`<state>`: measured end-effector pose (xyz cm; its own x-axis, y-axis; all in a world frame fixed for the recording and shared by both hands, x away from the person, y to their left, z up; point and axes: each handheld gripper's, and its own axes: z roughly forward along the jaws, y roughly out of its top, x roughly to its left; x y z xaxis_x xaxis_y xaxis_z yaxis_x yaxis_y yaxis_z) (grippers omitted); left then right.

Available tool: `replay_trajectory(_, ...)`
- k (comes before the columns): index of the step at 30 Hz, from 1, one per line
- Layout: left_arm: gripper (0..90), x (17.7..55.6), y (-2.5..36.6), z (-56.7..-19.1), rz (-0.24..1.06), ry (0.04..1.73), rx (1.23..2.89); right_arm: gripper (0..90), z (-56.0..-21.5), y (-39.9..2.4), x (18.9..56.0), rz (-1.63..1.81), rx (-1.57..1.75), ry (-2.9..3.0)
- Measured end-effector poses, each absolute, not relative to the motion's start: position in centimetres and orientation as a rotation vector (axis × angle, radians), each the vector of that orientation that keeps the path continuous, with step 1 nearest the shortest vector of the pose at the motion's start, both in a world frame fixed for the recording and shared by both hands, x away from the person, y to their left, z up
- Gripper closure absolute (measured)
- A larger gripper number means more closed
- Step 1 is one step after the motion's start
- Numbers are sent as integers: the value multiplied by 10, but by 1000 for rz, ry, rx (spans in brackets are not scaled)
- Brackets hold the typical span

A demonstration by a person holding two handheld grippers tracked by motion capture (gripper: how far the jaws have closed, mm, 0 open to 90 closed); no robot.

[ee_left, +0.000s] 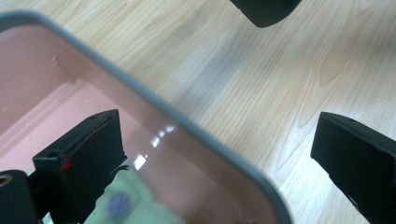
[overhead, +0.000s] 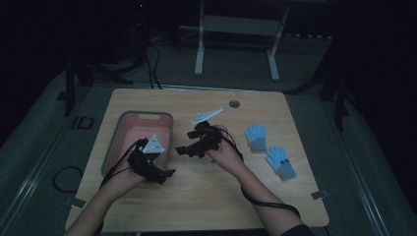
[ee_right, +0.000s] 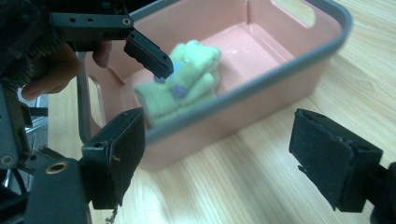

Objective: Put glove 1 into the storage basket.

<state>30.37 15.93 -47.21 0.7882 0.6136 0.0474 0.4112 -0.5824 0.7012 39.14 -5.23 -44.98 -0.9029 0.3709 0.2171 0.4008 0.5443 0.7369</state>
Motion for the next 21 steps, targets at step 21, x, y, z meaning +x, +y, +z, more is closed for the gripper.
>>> replay_trajectory(21,28,292,84,-469,372,618,2168,168,-461,-159,381,-1359,-845,-2751)
